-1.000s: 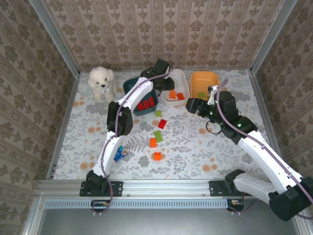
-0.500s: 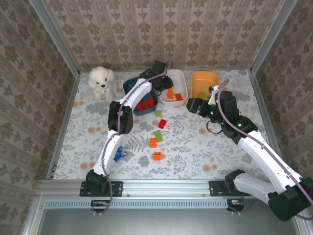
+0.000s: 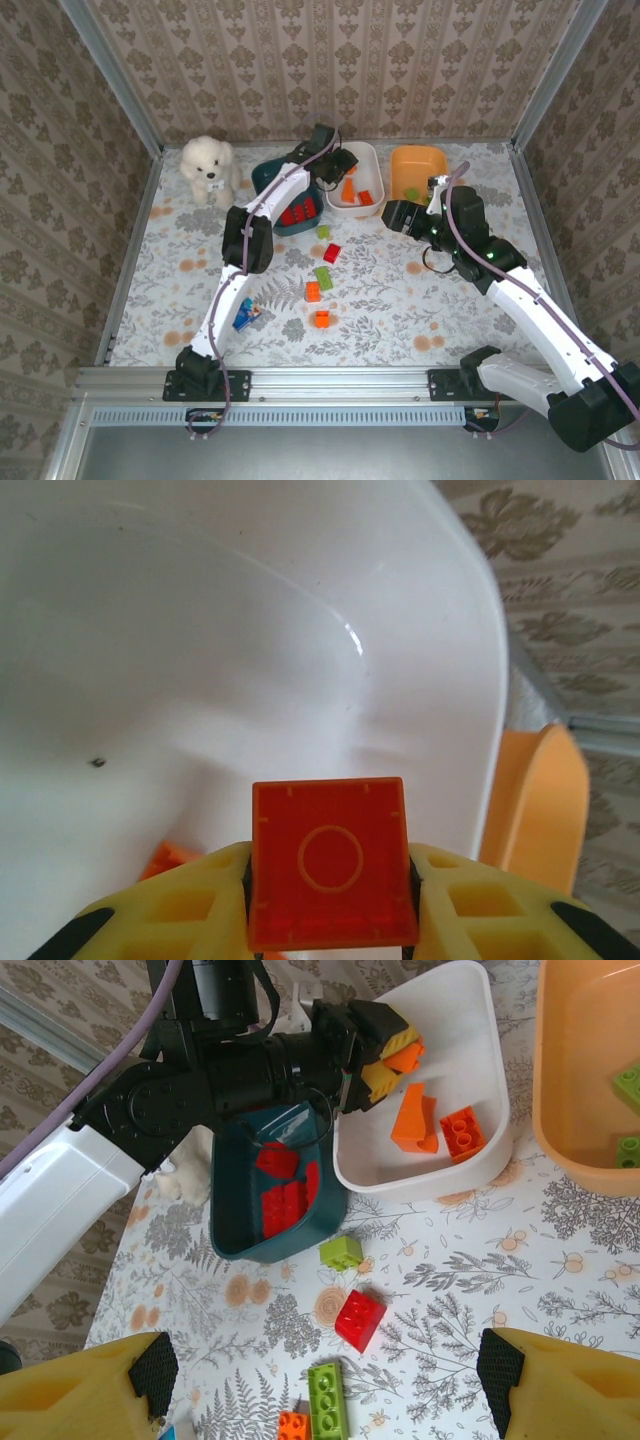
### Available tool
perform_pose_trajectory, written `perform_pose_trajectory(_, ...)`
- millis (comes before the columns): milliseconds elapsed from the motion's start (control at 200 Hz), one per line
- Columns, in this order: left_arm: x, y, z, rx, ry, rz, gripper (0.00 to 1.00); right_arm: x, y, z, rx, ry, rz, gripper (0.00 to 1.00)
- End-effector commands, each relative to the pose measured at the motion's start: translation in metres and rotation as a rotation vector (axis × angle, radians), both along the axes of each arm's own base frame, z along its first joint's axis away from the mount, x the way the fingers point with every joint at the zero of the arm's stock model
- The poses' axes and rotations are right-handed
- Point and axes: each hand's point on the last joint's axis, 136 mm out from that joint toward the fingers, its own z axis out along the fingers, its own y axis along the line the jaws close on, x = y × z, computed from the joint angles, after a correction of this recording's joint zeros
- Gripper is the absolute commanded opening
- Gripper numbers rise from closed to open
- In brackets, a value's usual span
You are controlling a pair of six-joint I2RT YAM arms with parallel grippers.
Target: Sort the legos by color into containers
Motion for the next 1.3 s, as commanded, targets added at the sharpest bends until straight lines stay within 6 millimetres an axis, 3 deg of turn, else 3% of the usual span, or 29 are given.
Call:
perform_pose_trajectory(0,0.02,0.006,0.001,-0.079,0.014,0.1,0.35,-0.001,0.001,-0.002,0.016,0.004,0.006,0.82)
perform_pose_trajectory(270,0.023,0.01,-0.015,-0.098,0.055,0.126,0.46,-0.002,-0.002,-0.003,0.017,0.009,0.002,0.82)
perform_pose_trajectory(380,0.025,0.008,-0.006,-0.102,0.032,0.115,0.53,-0.002,-0.002,-0.002,0.019,0.006,0.005,0.82)
perform_pose_trajectory(615,0.029,0.002,0.058,-0.162,-0.086,0.091,0.58,-0.003,-0.005,0.0,-0.013,-0.006,0.01,0.82)
perform_pose_trajectory(850,0.015,0.013,0.152,-0.181,-0.22,0.044,0.57,-0.01,-0.001,-0.003,-0.147,-0.007,0.083,0.79)
perform_pose_trajectory(940,0.0,0.029,0.18,-0.123,-0.256,0.009,0.57,-0.014,0.011,-0.006,-0.22,-0.005,0.136,0.79)
perform_pose_trajectory(1045,-0.028,0.061,0.199,-0.008,-0.283,-0.03,0.58,-0.019,0.027,-0.012,-0.269,0.001,0.183,0.79)
perform_pose_trajectory(1150,-0.068,0.097,0.197,0.076,-0.277,-0.044,0.59,-0.021,0.046,-0.017,-0.316,0.001,0.217,0.78)
perform_pose_trajectory(1165,-0.069,0.114,0.199,0.085,-0.281,-0.021,0.59,-0.021,0.049,-0.019,-0.324,0.003,0.221,0.78)
perform_pose_trajectory(1210,-0.087,0.135,0.199,0.113,-0.285,-0.024,0.6,-0.02,0.057,-0.021,-0.341,0.013,0.223,0.78)
perform_pose_trajectory(1300,-0.132,0.168,0.181,0.196,-0.246,-0.06,0.61,-0.019,0.075,-0.031,-0.379,0.046,0.24,0.77)
